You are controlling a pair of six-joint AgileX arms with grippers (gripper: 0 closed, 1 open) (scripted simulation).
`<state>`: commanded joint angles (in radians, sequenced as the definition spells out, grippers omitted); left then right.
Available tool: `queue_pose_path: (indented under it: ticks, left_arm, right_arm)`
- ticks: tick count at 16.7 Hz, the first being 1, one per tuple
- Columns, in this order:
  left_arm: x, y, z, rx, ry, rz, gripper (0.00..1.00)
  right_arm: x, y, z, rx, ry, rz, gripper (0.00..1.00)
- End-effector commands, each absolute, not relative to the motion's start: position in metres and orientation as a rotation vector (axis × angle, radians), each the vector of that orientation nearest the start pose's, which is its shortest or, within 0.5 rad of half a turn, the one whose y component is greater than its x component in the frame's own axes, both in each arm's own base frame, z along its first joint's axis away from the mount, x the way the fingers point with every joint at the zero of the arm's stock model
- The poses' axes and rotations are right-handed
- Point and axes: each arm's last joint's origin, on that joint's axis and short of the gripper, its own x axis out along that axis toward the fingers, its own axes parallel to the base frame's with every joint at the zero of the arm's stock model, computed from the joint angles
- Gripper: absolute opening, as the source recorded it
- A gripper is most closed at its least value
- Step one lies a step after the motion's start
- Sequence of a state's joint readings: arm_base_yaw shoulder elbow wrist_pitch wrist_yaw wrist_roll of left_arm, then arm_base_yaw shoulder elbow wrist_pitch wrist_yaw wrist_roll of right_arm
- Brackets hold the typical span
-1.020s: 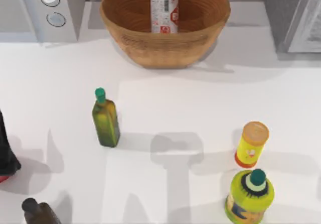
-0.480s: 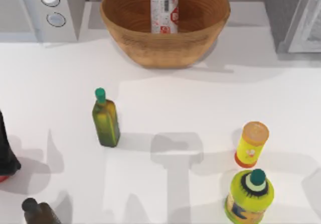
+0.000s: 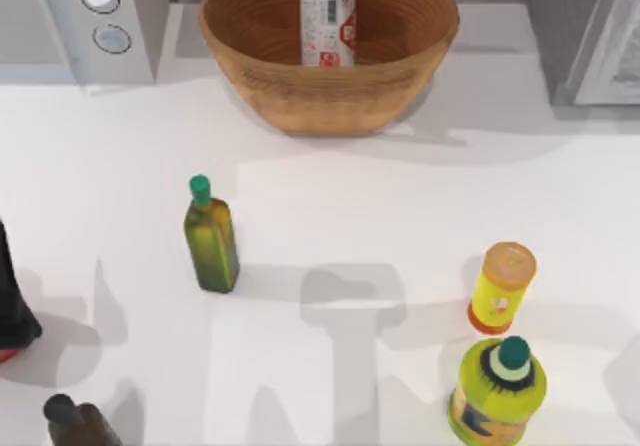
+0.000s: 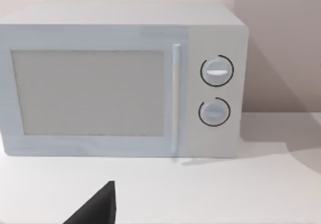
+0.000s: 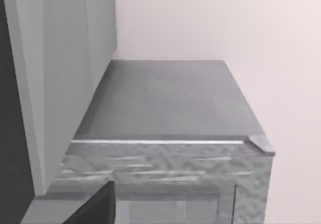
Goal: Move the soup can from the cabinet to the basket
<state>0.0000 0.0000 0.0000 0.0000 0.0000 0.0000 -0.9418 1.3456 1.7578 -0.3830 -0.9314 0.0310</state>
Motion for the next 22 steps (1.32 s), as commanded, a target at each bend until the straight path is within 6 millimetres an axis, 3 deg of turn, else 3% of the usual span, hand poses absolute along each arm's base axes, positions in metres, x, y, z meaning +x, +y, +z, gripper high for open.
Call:
queue_pose_path:
  ticks: [3, 5, 8, 10, 13, 16, 19, 22]
  left_arm:
    - [0.106, -0.001, 0.160, 0.000, 0.000, 0.000, 1.00]
    - [0.106, -0.001, 0.160, 0.000, 0.000, 0.000, 1.00]
    - [0.106, -0.001, 0.160, 0.000, 0.000, 0.000, 1.00]
    - [0.106, -0.001, 0.160, 0.000, 0.000, 0.000, 1.00]
    - [0.106, -0.001, 0.160, 0.000, 0.000, 0.000, 1.00]
    - [0.106, -0.001, 0.160, 0.000, 0.000, 0.000, 1.00]
    - [0.106, -0.001, 0.160, 0.000, 0.000, 0.000, 1.00]
    - [0.106, -0.001, 0.160, 0.000, 0.000, 0.000, 1.00]
  right_arm:
    - [0.204, -0.159, 0.514, 0.002, -0.006, 0.004, 1.00]
    - [0.228, -0.130, 0.514, 0.006, -0.005, 0.006, 1.00]
    - [0.255, -0.072, 0.514, 0.009, -0.001, 0.006, 1.00]
    - [0.262, -0.028, 0.514, 0.009, 0.001, 0.005, 1.00]
    - [0.257, 0.033, 0.513, 0.007, 0.002, 0.003, 1.00]
    - [0.241, 0.076, 0.511, 0.004, 0.002, 0.003, 1.00]
    - [0.229, 0.095, 0.510, 0.002, 0.001, 0.002, 1.00]
    - [0.227, 0.098, 0.510, 0.002, 0.001, 0.002, 1.00]
